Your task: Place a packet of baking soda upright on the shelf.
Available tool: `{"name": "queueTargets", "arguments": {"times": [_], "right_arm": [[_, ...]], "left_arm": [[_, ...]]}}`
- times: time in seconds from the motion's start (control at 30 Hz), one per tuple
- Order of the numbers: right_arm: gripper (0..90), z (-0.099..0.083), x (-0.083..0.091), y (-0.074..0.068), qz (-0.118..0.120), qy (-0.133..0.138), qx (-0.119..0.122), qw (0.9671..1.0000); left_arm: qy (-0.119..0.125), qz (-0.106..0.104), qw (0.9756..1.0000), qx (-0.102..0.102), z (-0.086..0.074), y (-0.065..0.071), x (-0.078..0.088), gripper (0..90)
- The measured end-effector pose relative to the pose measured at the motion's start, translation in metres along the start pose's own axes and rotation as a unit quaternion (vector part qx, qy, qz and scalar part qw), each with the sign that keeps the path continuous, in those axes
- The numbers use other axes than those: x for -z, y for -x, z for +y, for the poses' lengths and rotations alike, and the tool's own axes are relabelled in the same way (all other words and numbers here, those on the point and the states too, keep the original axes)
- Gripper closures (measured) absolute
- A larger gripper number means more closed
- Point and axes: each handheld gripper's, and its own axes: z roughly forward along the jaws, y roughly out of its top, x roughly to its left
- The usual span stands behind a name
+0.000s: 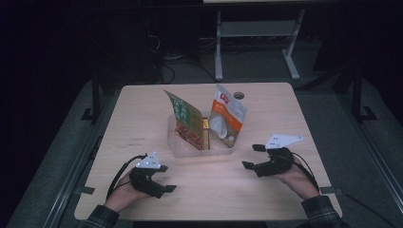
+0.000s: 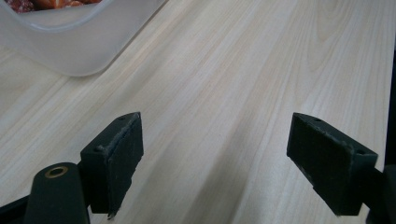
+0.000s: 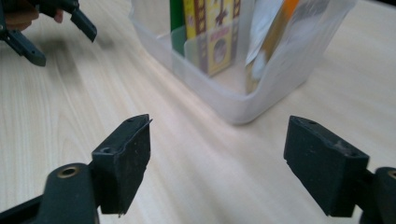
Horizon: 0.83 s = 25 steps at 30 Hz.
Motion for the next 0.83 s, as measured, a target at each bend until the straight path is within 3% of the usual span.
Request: {"name": "queueTargets", "arguments": {"times": [0.33, 0.47, 0.83], "right_arm": [[19.4, -0.027, -0.010, -0.024, 0.006, -0.030, 0.000, 0.9995], [19.4, -0.029, -0.012, -0.027, 0.006, -0.044, 0.007, 0.9990], [17.3, -0.028, -0.014, -0.028, 0.010, -0.042, 0.011, 0.9990]], "left_arm": [[0.000, 0.001, 1.0000, 0.000, -0.007, 0.009, -0.004, 18.4], [-0.009, -0.002, 1.0000, -0.002, -0.009, 0.013, -0.005, 18.5], [-0.010, -0.002, 0.9999, -0.009, -0.008, 0.013, -0.007, 18.4]]}}
